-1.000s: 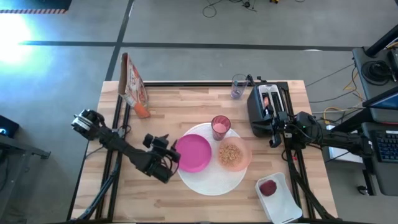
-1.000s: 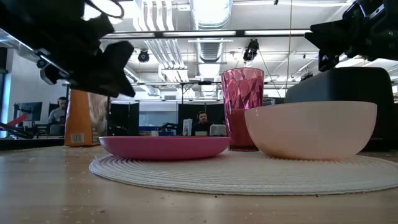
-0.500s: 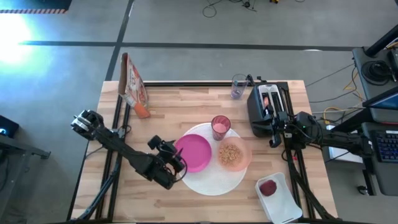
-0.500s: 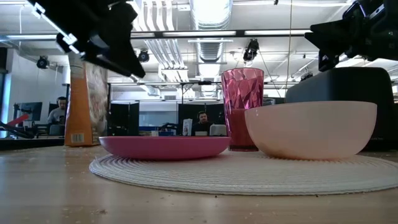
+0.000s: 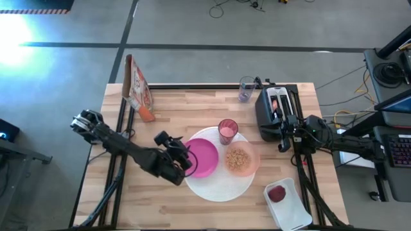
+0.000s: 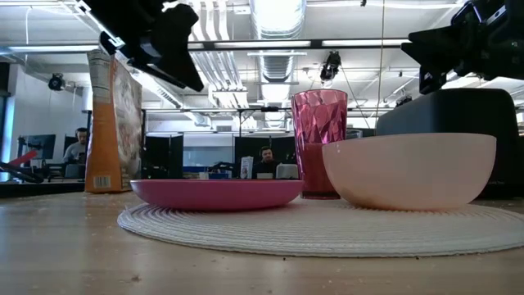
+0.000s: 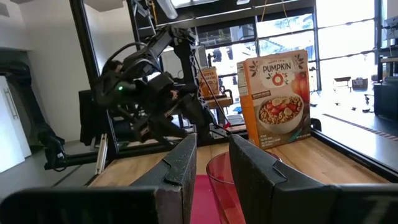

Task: Arrange a breakfast setting
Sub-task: Put the toasted bread on the pink plate

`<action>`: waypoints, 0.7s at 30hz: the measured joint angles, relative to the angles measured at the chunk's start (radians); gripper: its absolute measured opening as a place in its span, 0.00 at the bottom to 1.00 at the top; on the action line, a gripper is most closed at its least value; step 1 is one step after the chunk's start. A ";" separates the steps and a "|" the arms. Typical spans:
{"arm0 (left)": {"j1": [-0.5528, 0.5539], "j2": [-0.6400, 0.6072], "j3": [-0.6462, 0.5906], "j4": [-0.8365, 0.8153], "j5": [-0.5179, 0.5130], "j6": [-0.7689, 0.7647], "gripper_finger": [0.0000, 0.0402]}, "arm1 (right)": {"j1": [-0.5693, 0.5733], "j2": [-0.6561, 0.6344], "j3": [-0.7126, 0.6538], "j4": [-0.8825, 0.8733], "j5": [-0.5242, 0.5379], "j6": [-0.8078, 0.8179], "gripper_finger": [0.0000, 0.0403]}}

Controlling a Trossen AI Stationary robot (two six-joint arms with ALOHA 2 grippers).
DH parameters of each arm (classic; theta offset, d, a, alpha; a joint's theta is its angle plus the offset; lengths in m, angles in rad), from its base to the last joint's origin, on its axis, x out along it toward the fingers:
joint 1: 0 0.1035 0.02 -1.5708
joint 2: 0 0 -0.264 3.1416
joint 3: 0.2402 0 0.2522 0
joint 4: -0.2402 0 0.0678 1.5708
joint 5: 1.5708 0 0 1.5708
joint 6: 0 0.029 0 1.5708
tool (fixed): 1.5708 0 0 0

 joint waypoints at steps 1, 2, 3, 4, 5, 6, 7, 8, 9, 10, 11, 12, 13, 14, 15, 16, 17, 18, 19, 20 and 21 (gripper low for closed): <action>0.005 -0.013 -0.013 0.017 0.000 0.014 0.53 | 0.000 0.000 0.000 0.000 0.000 0.001 0.21; 0.010 -0.026 -0.027 0.038 -0.002 0.039 0.53 | 0.000 0.000 0.000 0.000 0.000 0.000 0.21; 0.014 -0.038 -0.044 0.063 -0.007 0.073 0.53 | 0.000 0.000 0.000 0.000 0.000 0.000 0.21; 0.017 -0.051 -0.064 0.087 -0.018 0.108 0.53 | 0.000 0.000 0.000 0.001 0.000 0.000 0.21; 0.021 -0.066 -0.086 0.119 -0.033 0.149 0.53 | 0.000 0.000 0.000 0.006 0.000 0.001 0.21; 0.024 -0.085 -0.110 0.161 -0.051 0.186 0.53 | 0.000 0.001 0.000 0.013 0.000 0.001 0.21; 0.027 -0.105 -0.138 0.209 -0.074 0.224 0.53 | 0.000 0.001 0.000 0.022 0.000 0.001 0.21; 0.031 -0.123 -0.167 0.259 -0.091 0.263 0.53 | 0.000 0.000 0.000 0.032 0.000 0.001 0.21; 0.035 -0.140 -0.198 0.311 -0.106 0.303 0.53 | 0.000 -0.001 0.000 0.037 0.000 0.001 0.21; 0.040 -0.157 -0.231 0.366 -0.115 0.345 0.53 | 0.000 -0.001 0.000 0.037 0.000 0.003 0.21; 0.043 -0.173 -0.263 0.428 -0.130 0.396 0.53 | 0.000 0.001 0.000 0.036 0.000 0.004 0.21; 0.045 -0.190 -0.294 0.487 -0.152 0.447 0.53 | 0.000 0.002 0.000 0.034 0.000 0.004 0.21; 0.047 -0.207 -0.324 0.545 -0.183 0.499 0.53 | 0.000 0.002 0.000 0.032 0.000 0.005 0.21; 0.047 -0.225 -0.353 0.599 -0.218 0.548 0.53 | 0.000 0.002 0.000 0.032 0.000 0.014 0.21; 0.050 -0.243 -0.378 0.643 -0.254 0.592 0.53 | 0.000 0.002 0.000 0.032 0.000 0.032 0.21; 0.055 -0.261 -0.399 0.683 -0.279 0.622 0.53 | 0.000 0.002 0.000 0.032 0.000 0.044 0.21; 0.061 -0.281 -0.416 0.711 -0.293 0.642 0.53 | 0.000 0.002 0.000 0.033 0.000 0.059 0.21; 0.071 -0.304 -0.430 0.719 -0.293 0.654 0.53 | 0.000 0.002 0.000 0.037 0.001 0.066 0.21; 0.080 -0.327 -0.442 0.721 -0.290 0.657 0.53 | 0.000 0.002 0.000 0.043 0.001 0.067 0.21; 0.087 -0.348 -0.452 0.723 -0.287 0.656 0.53 | 0.000 0.002 0.000 0.054 0.001 0.068 0.21; 0.093 -0.367 -0.461 0.729 -0.276 0.656 0.53 | 0.000 0.002 0.000 0.068 0.001 0.074 0.21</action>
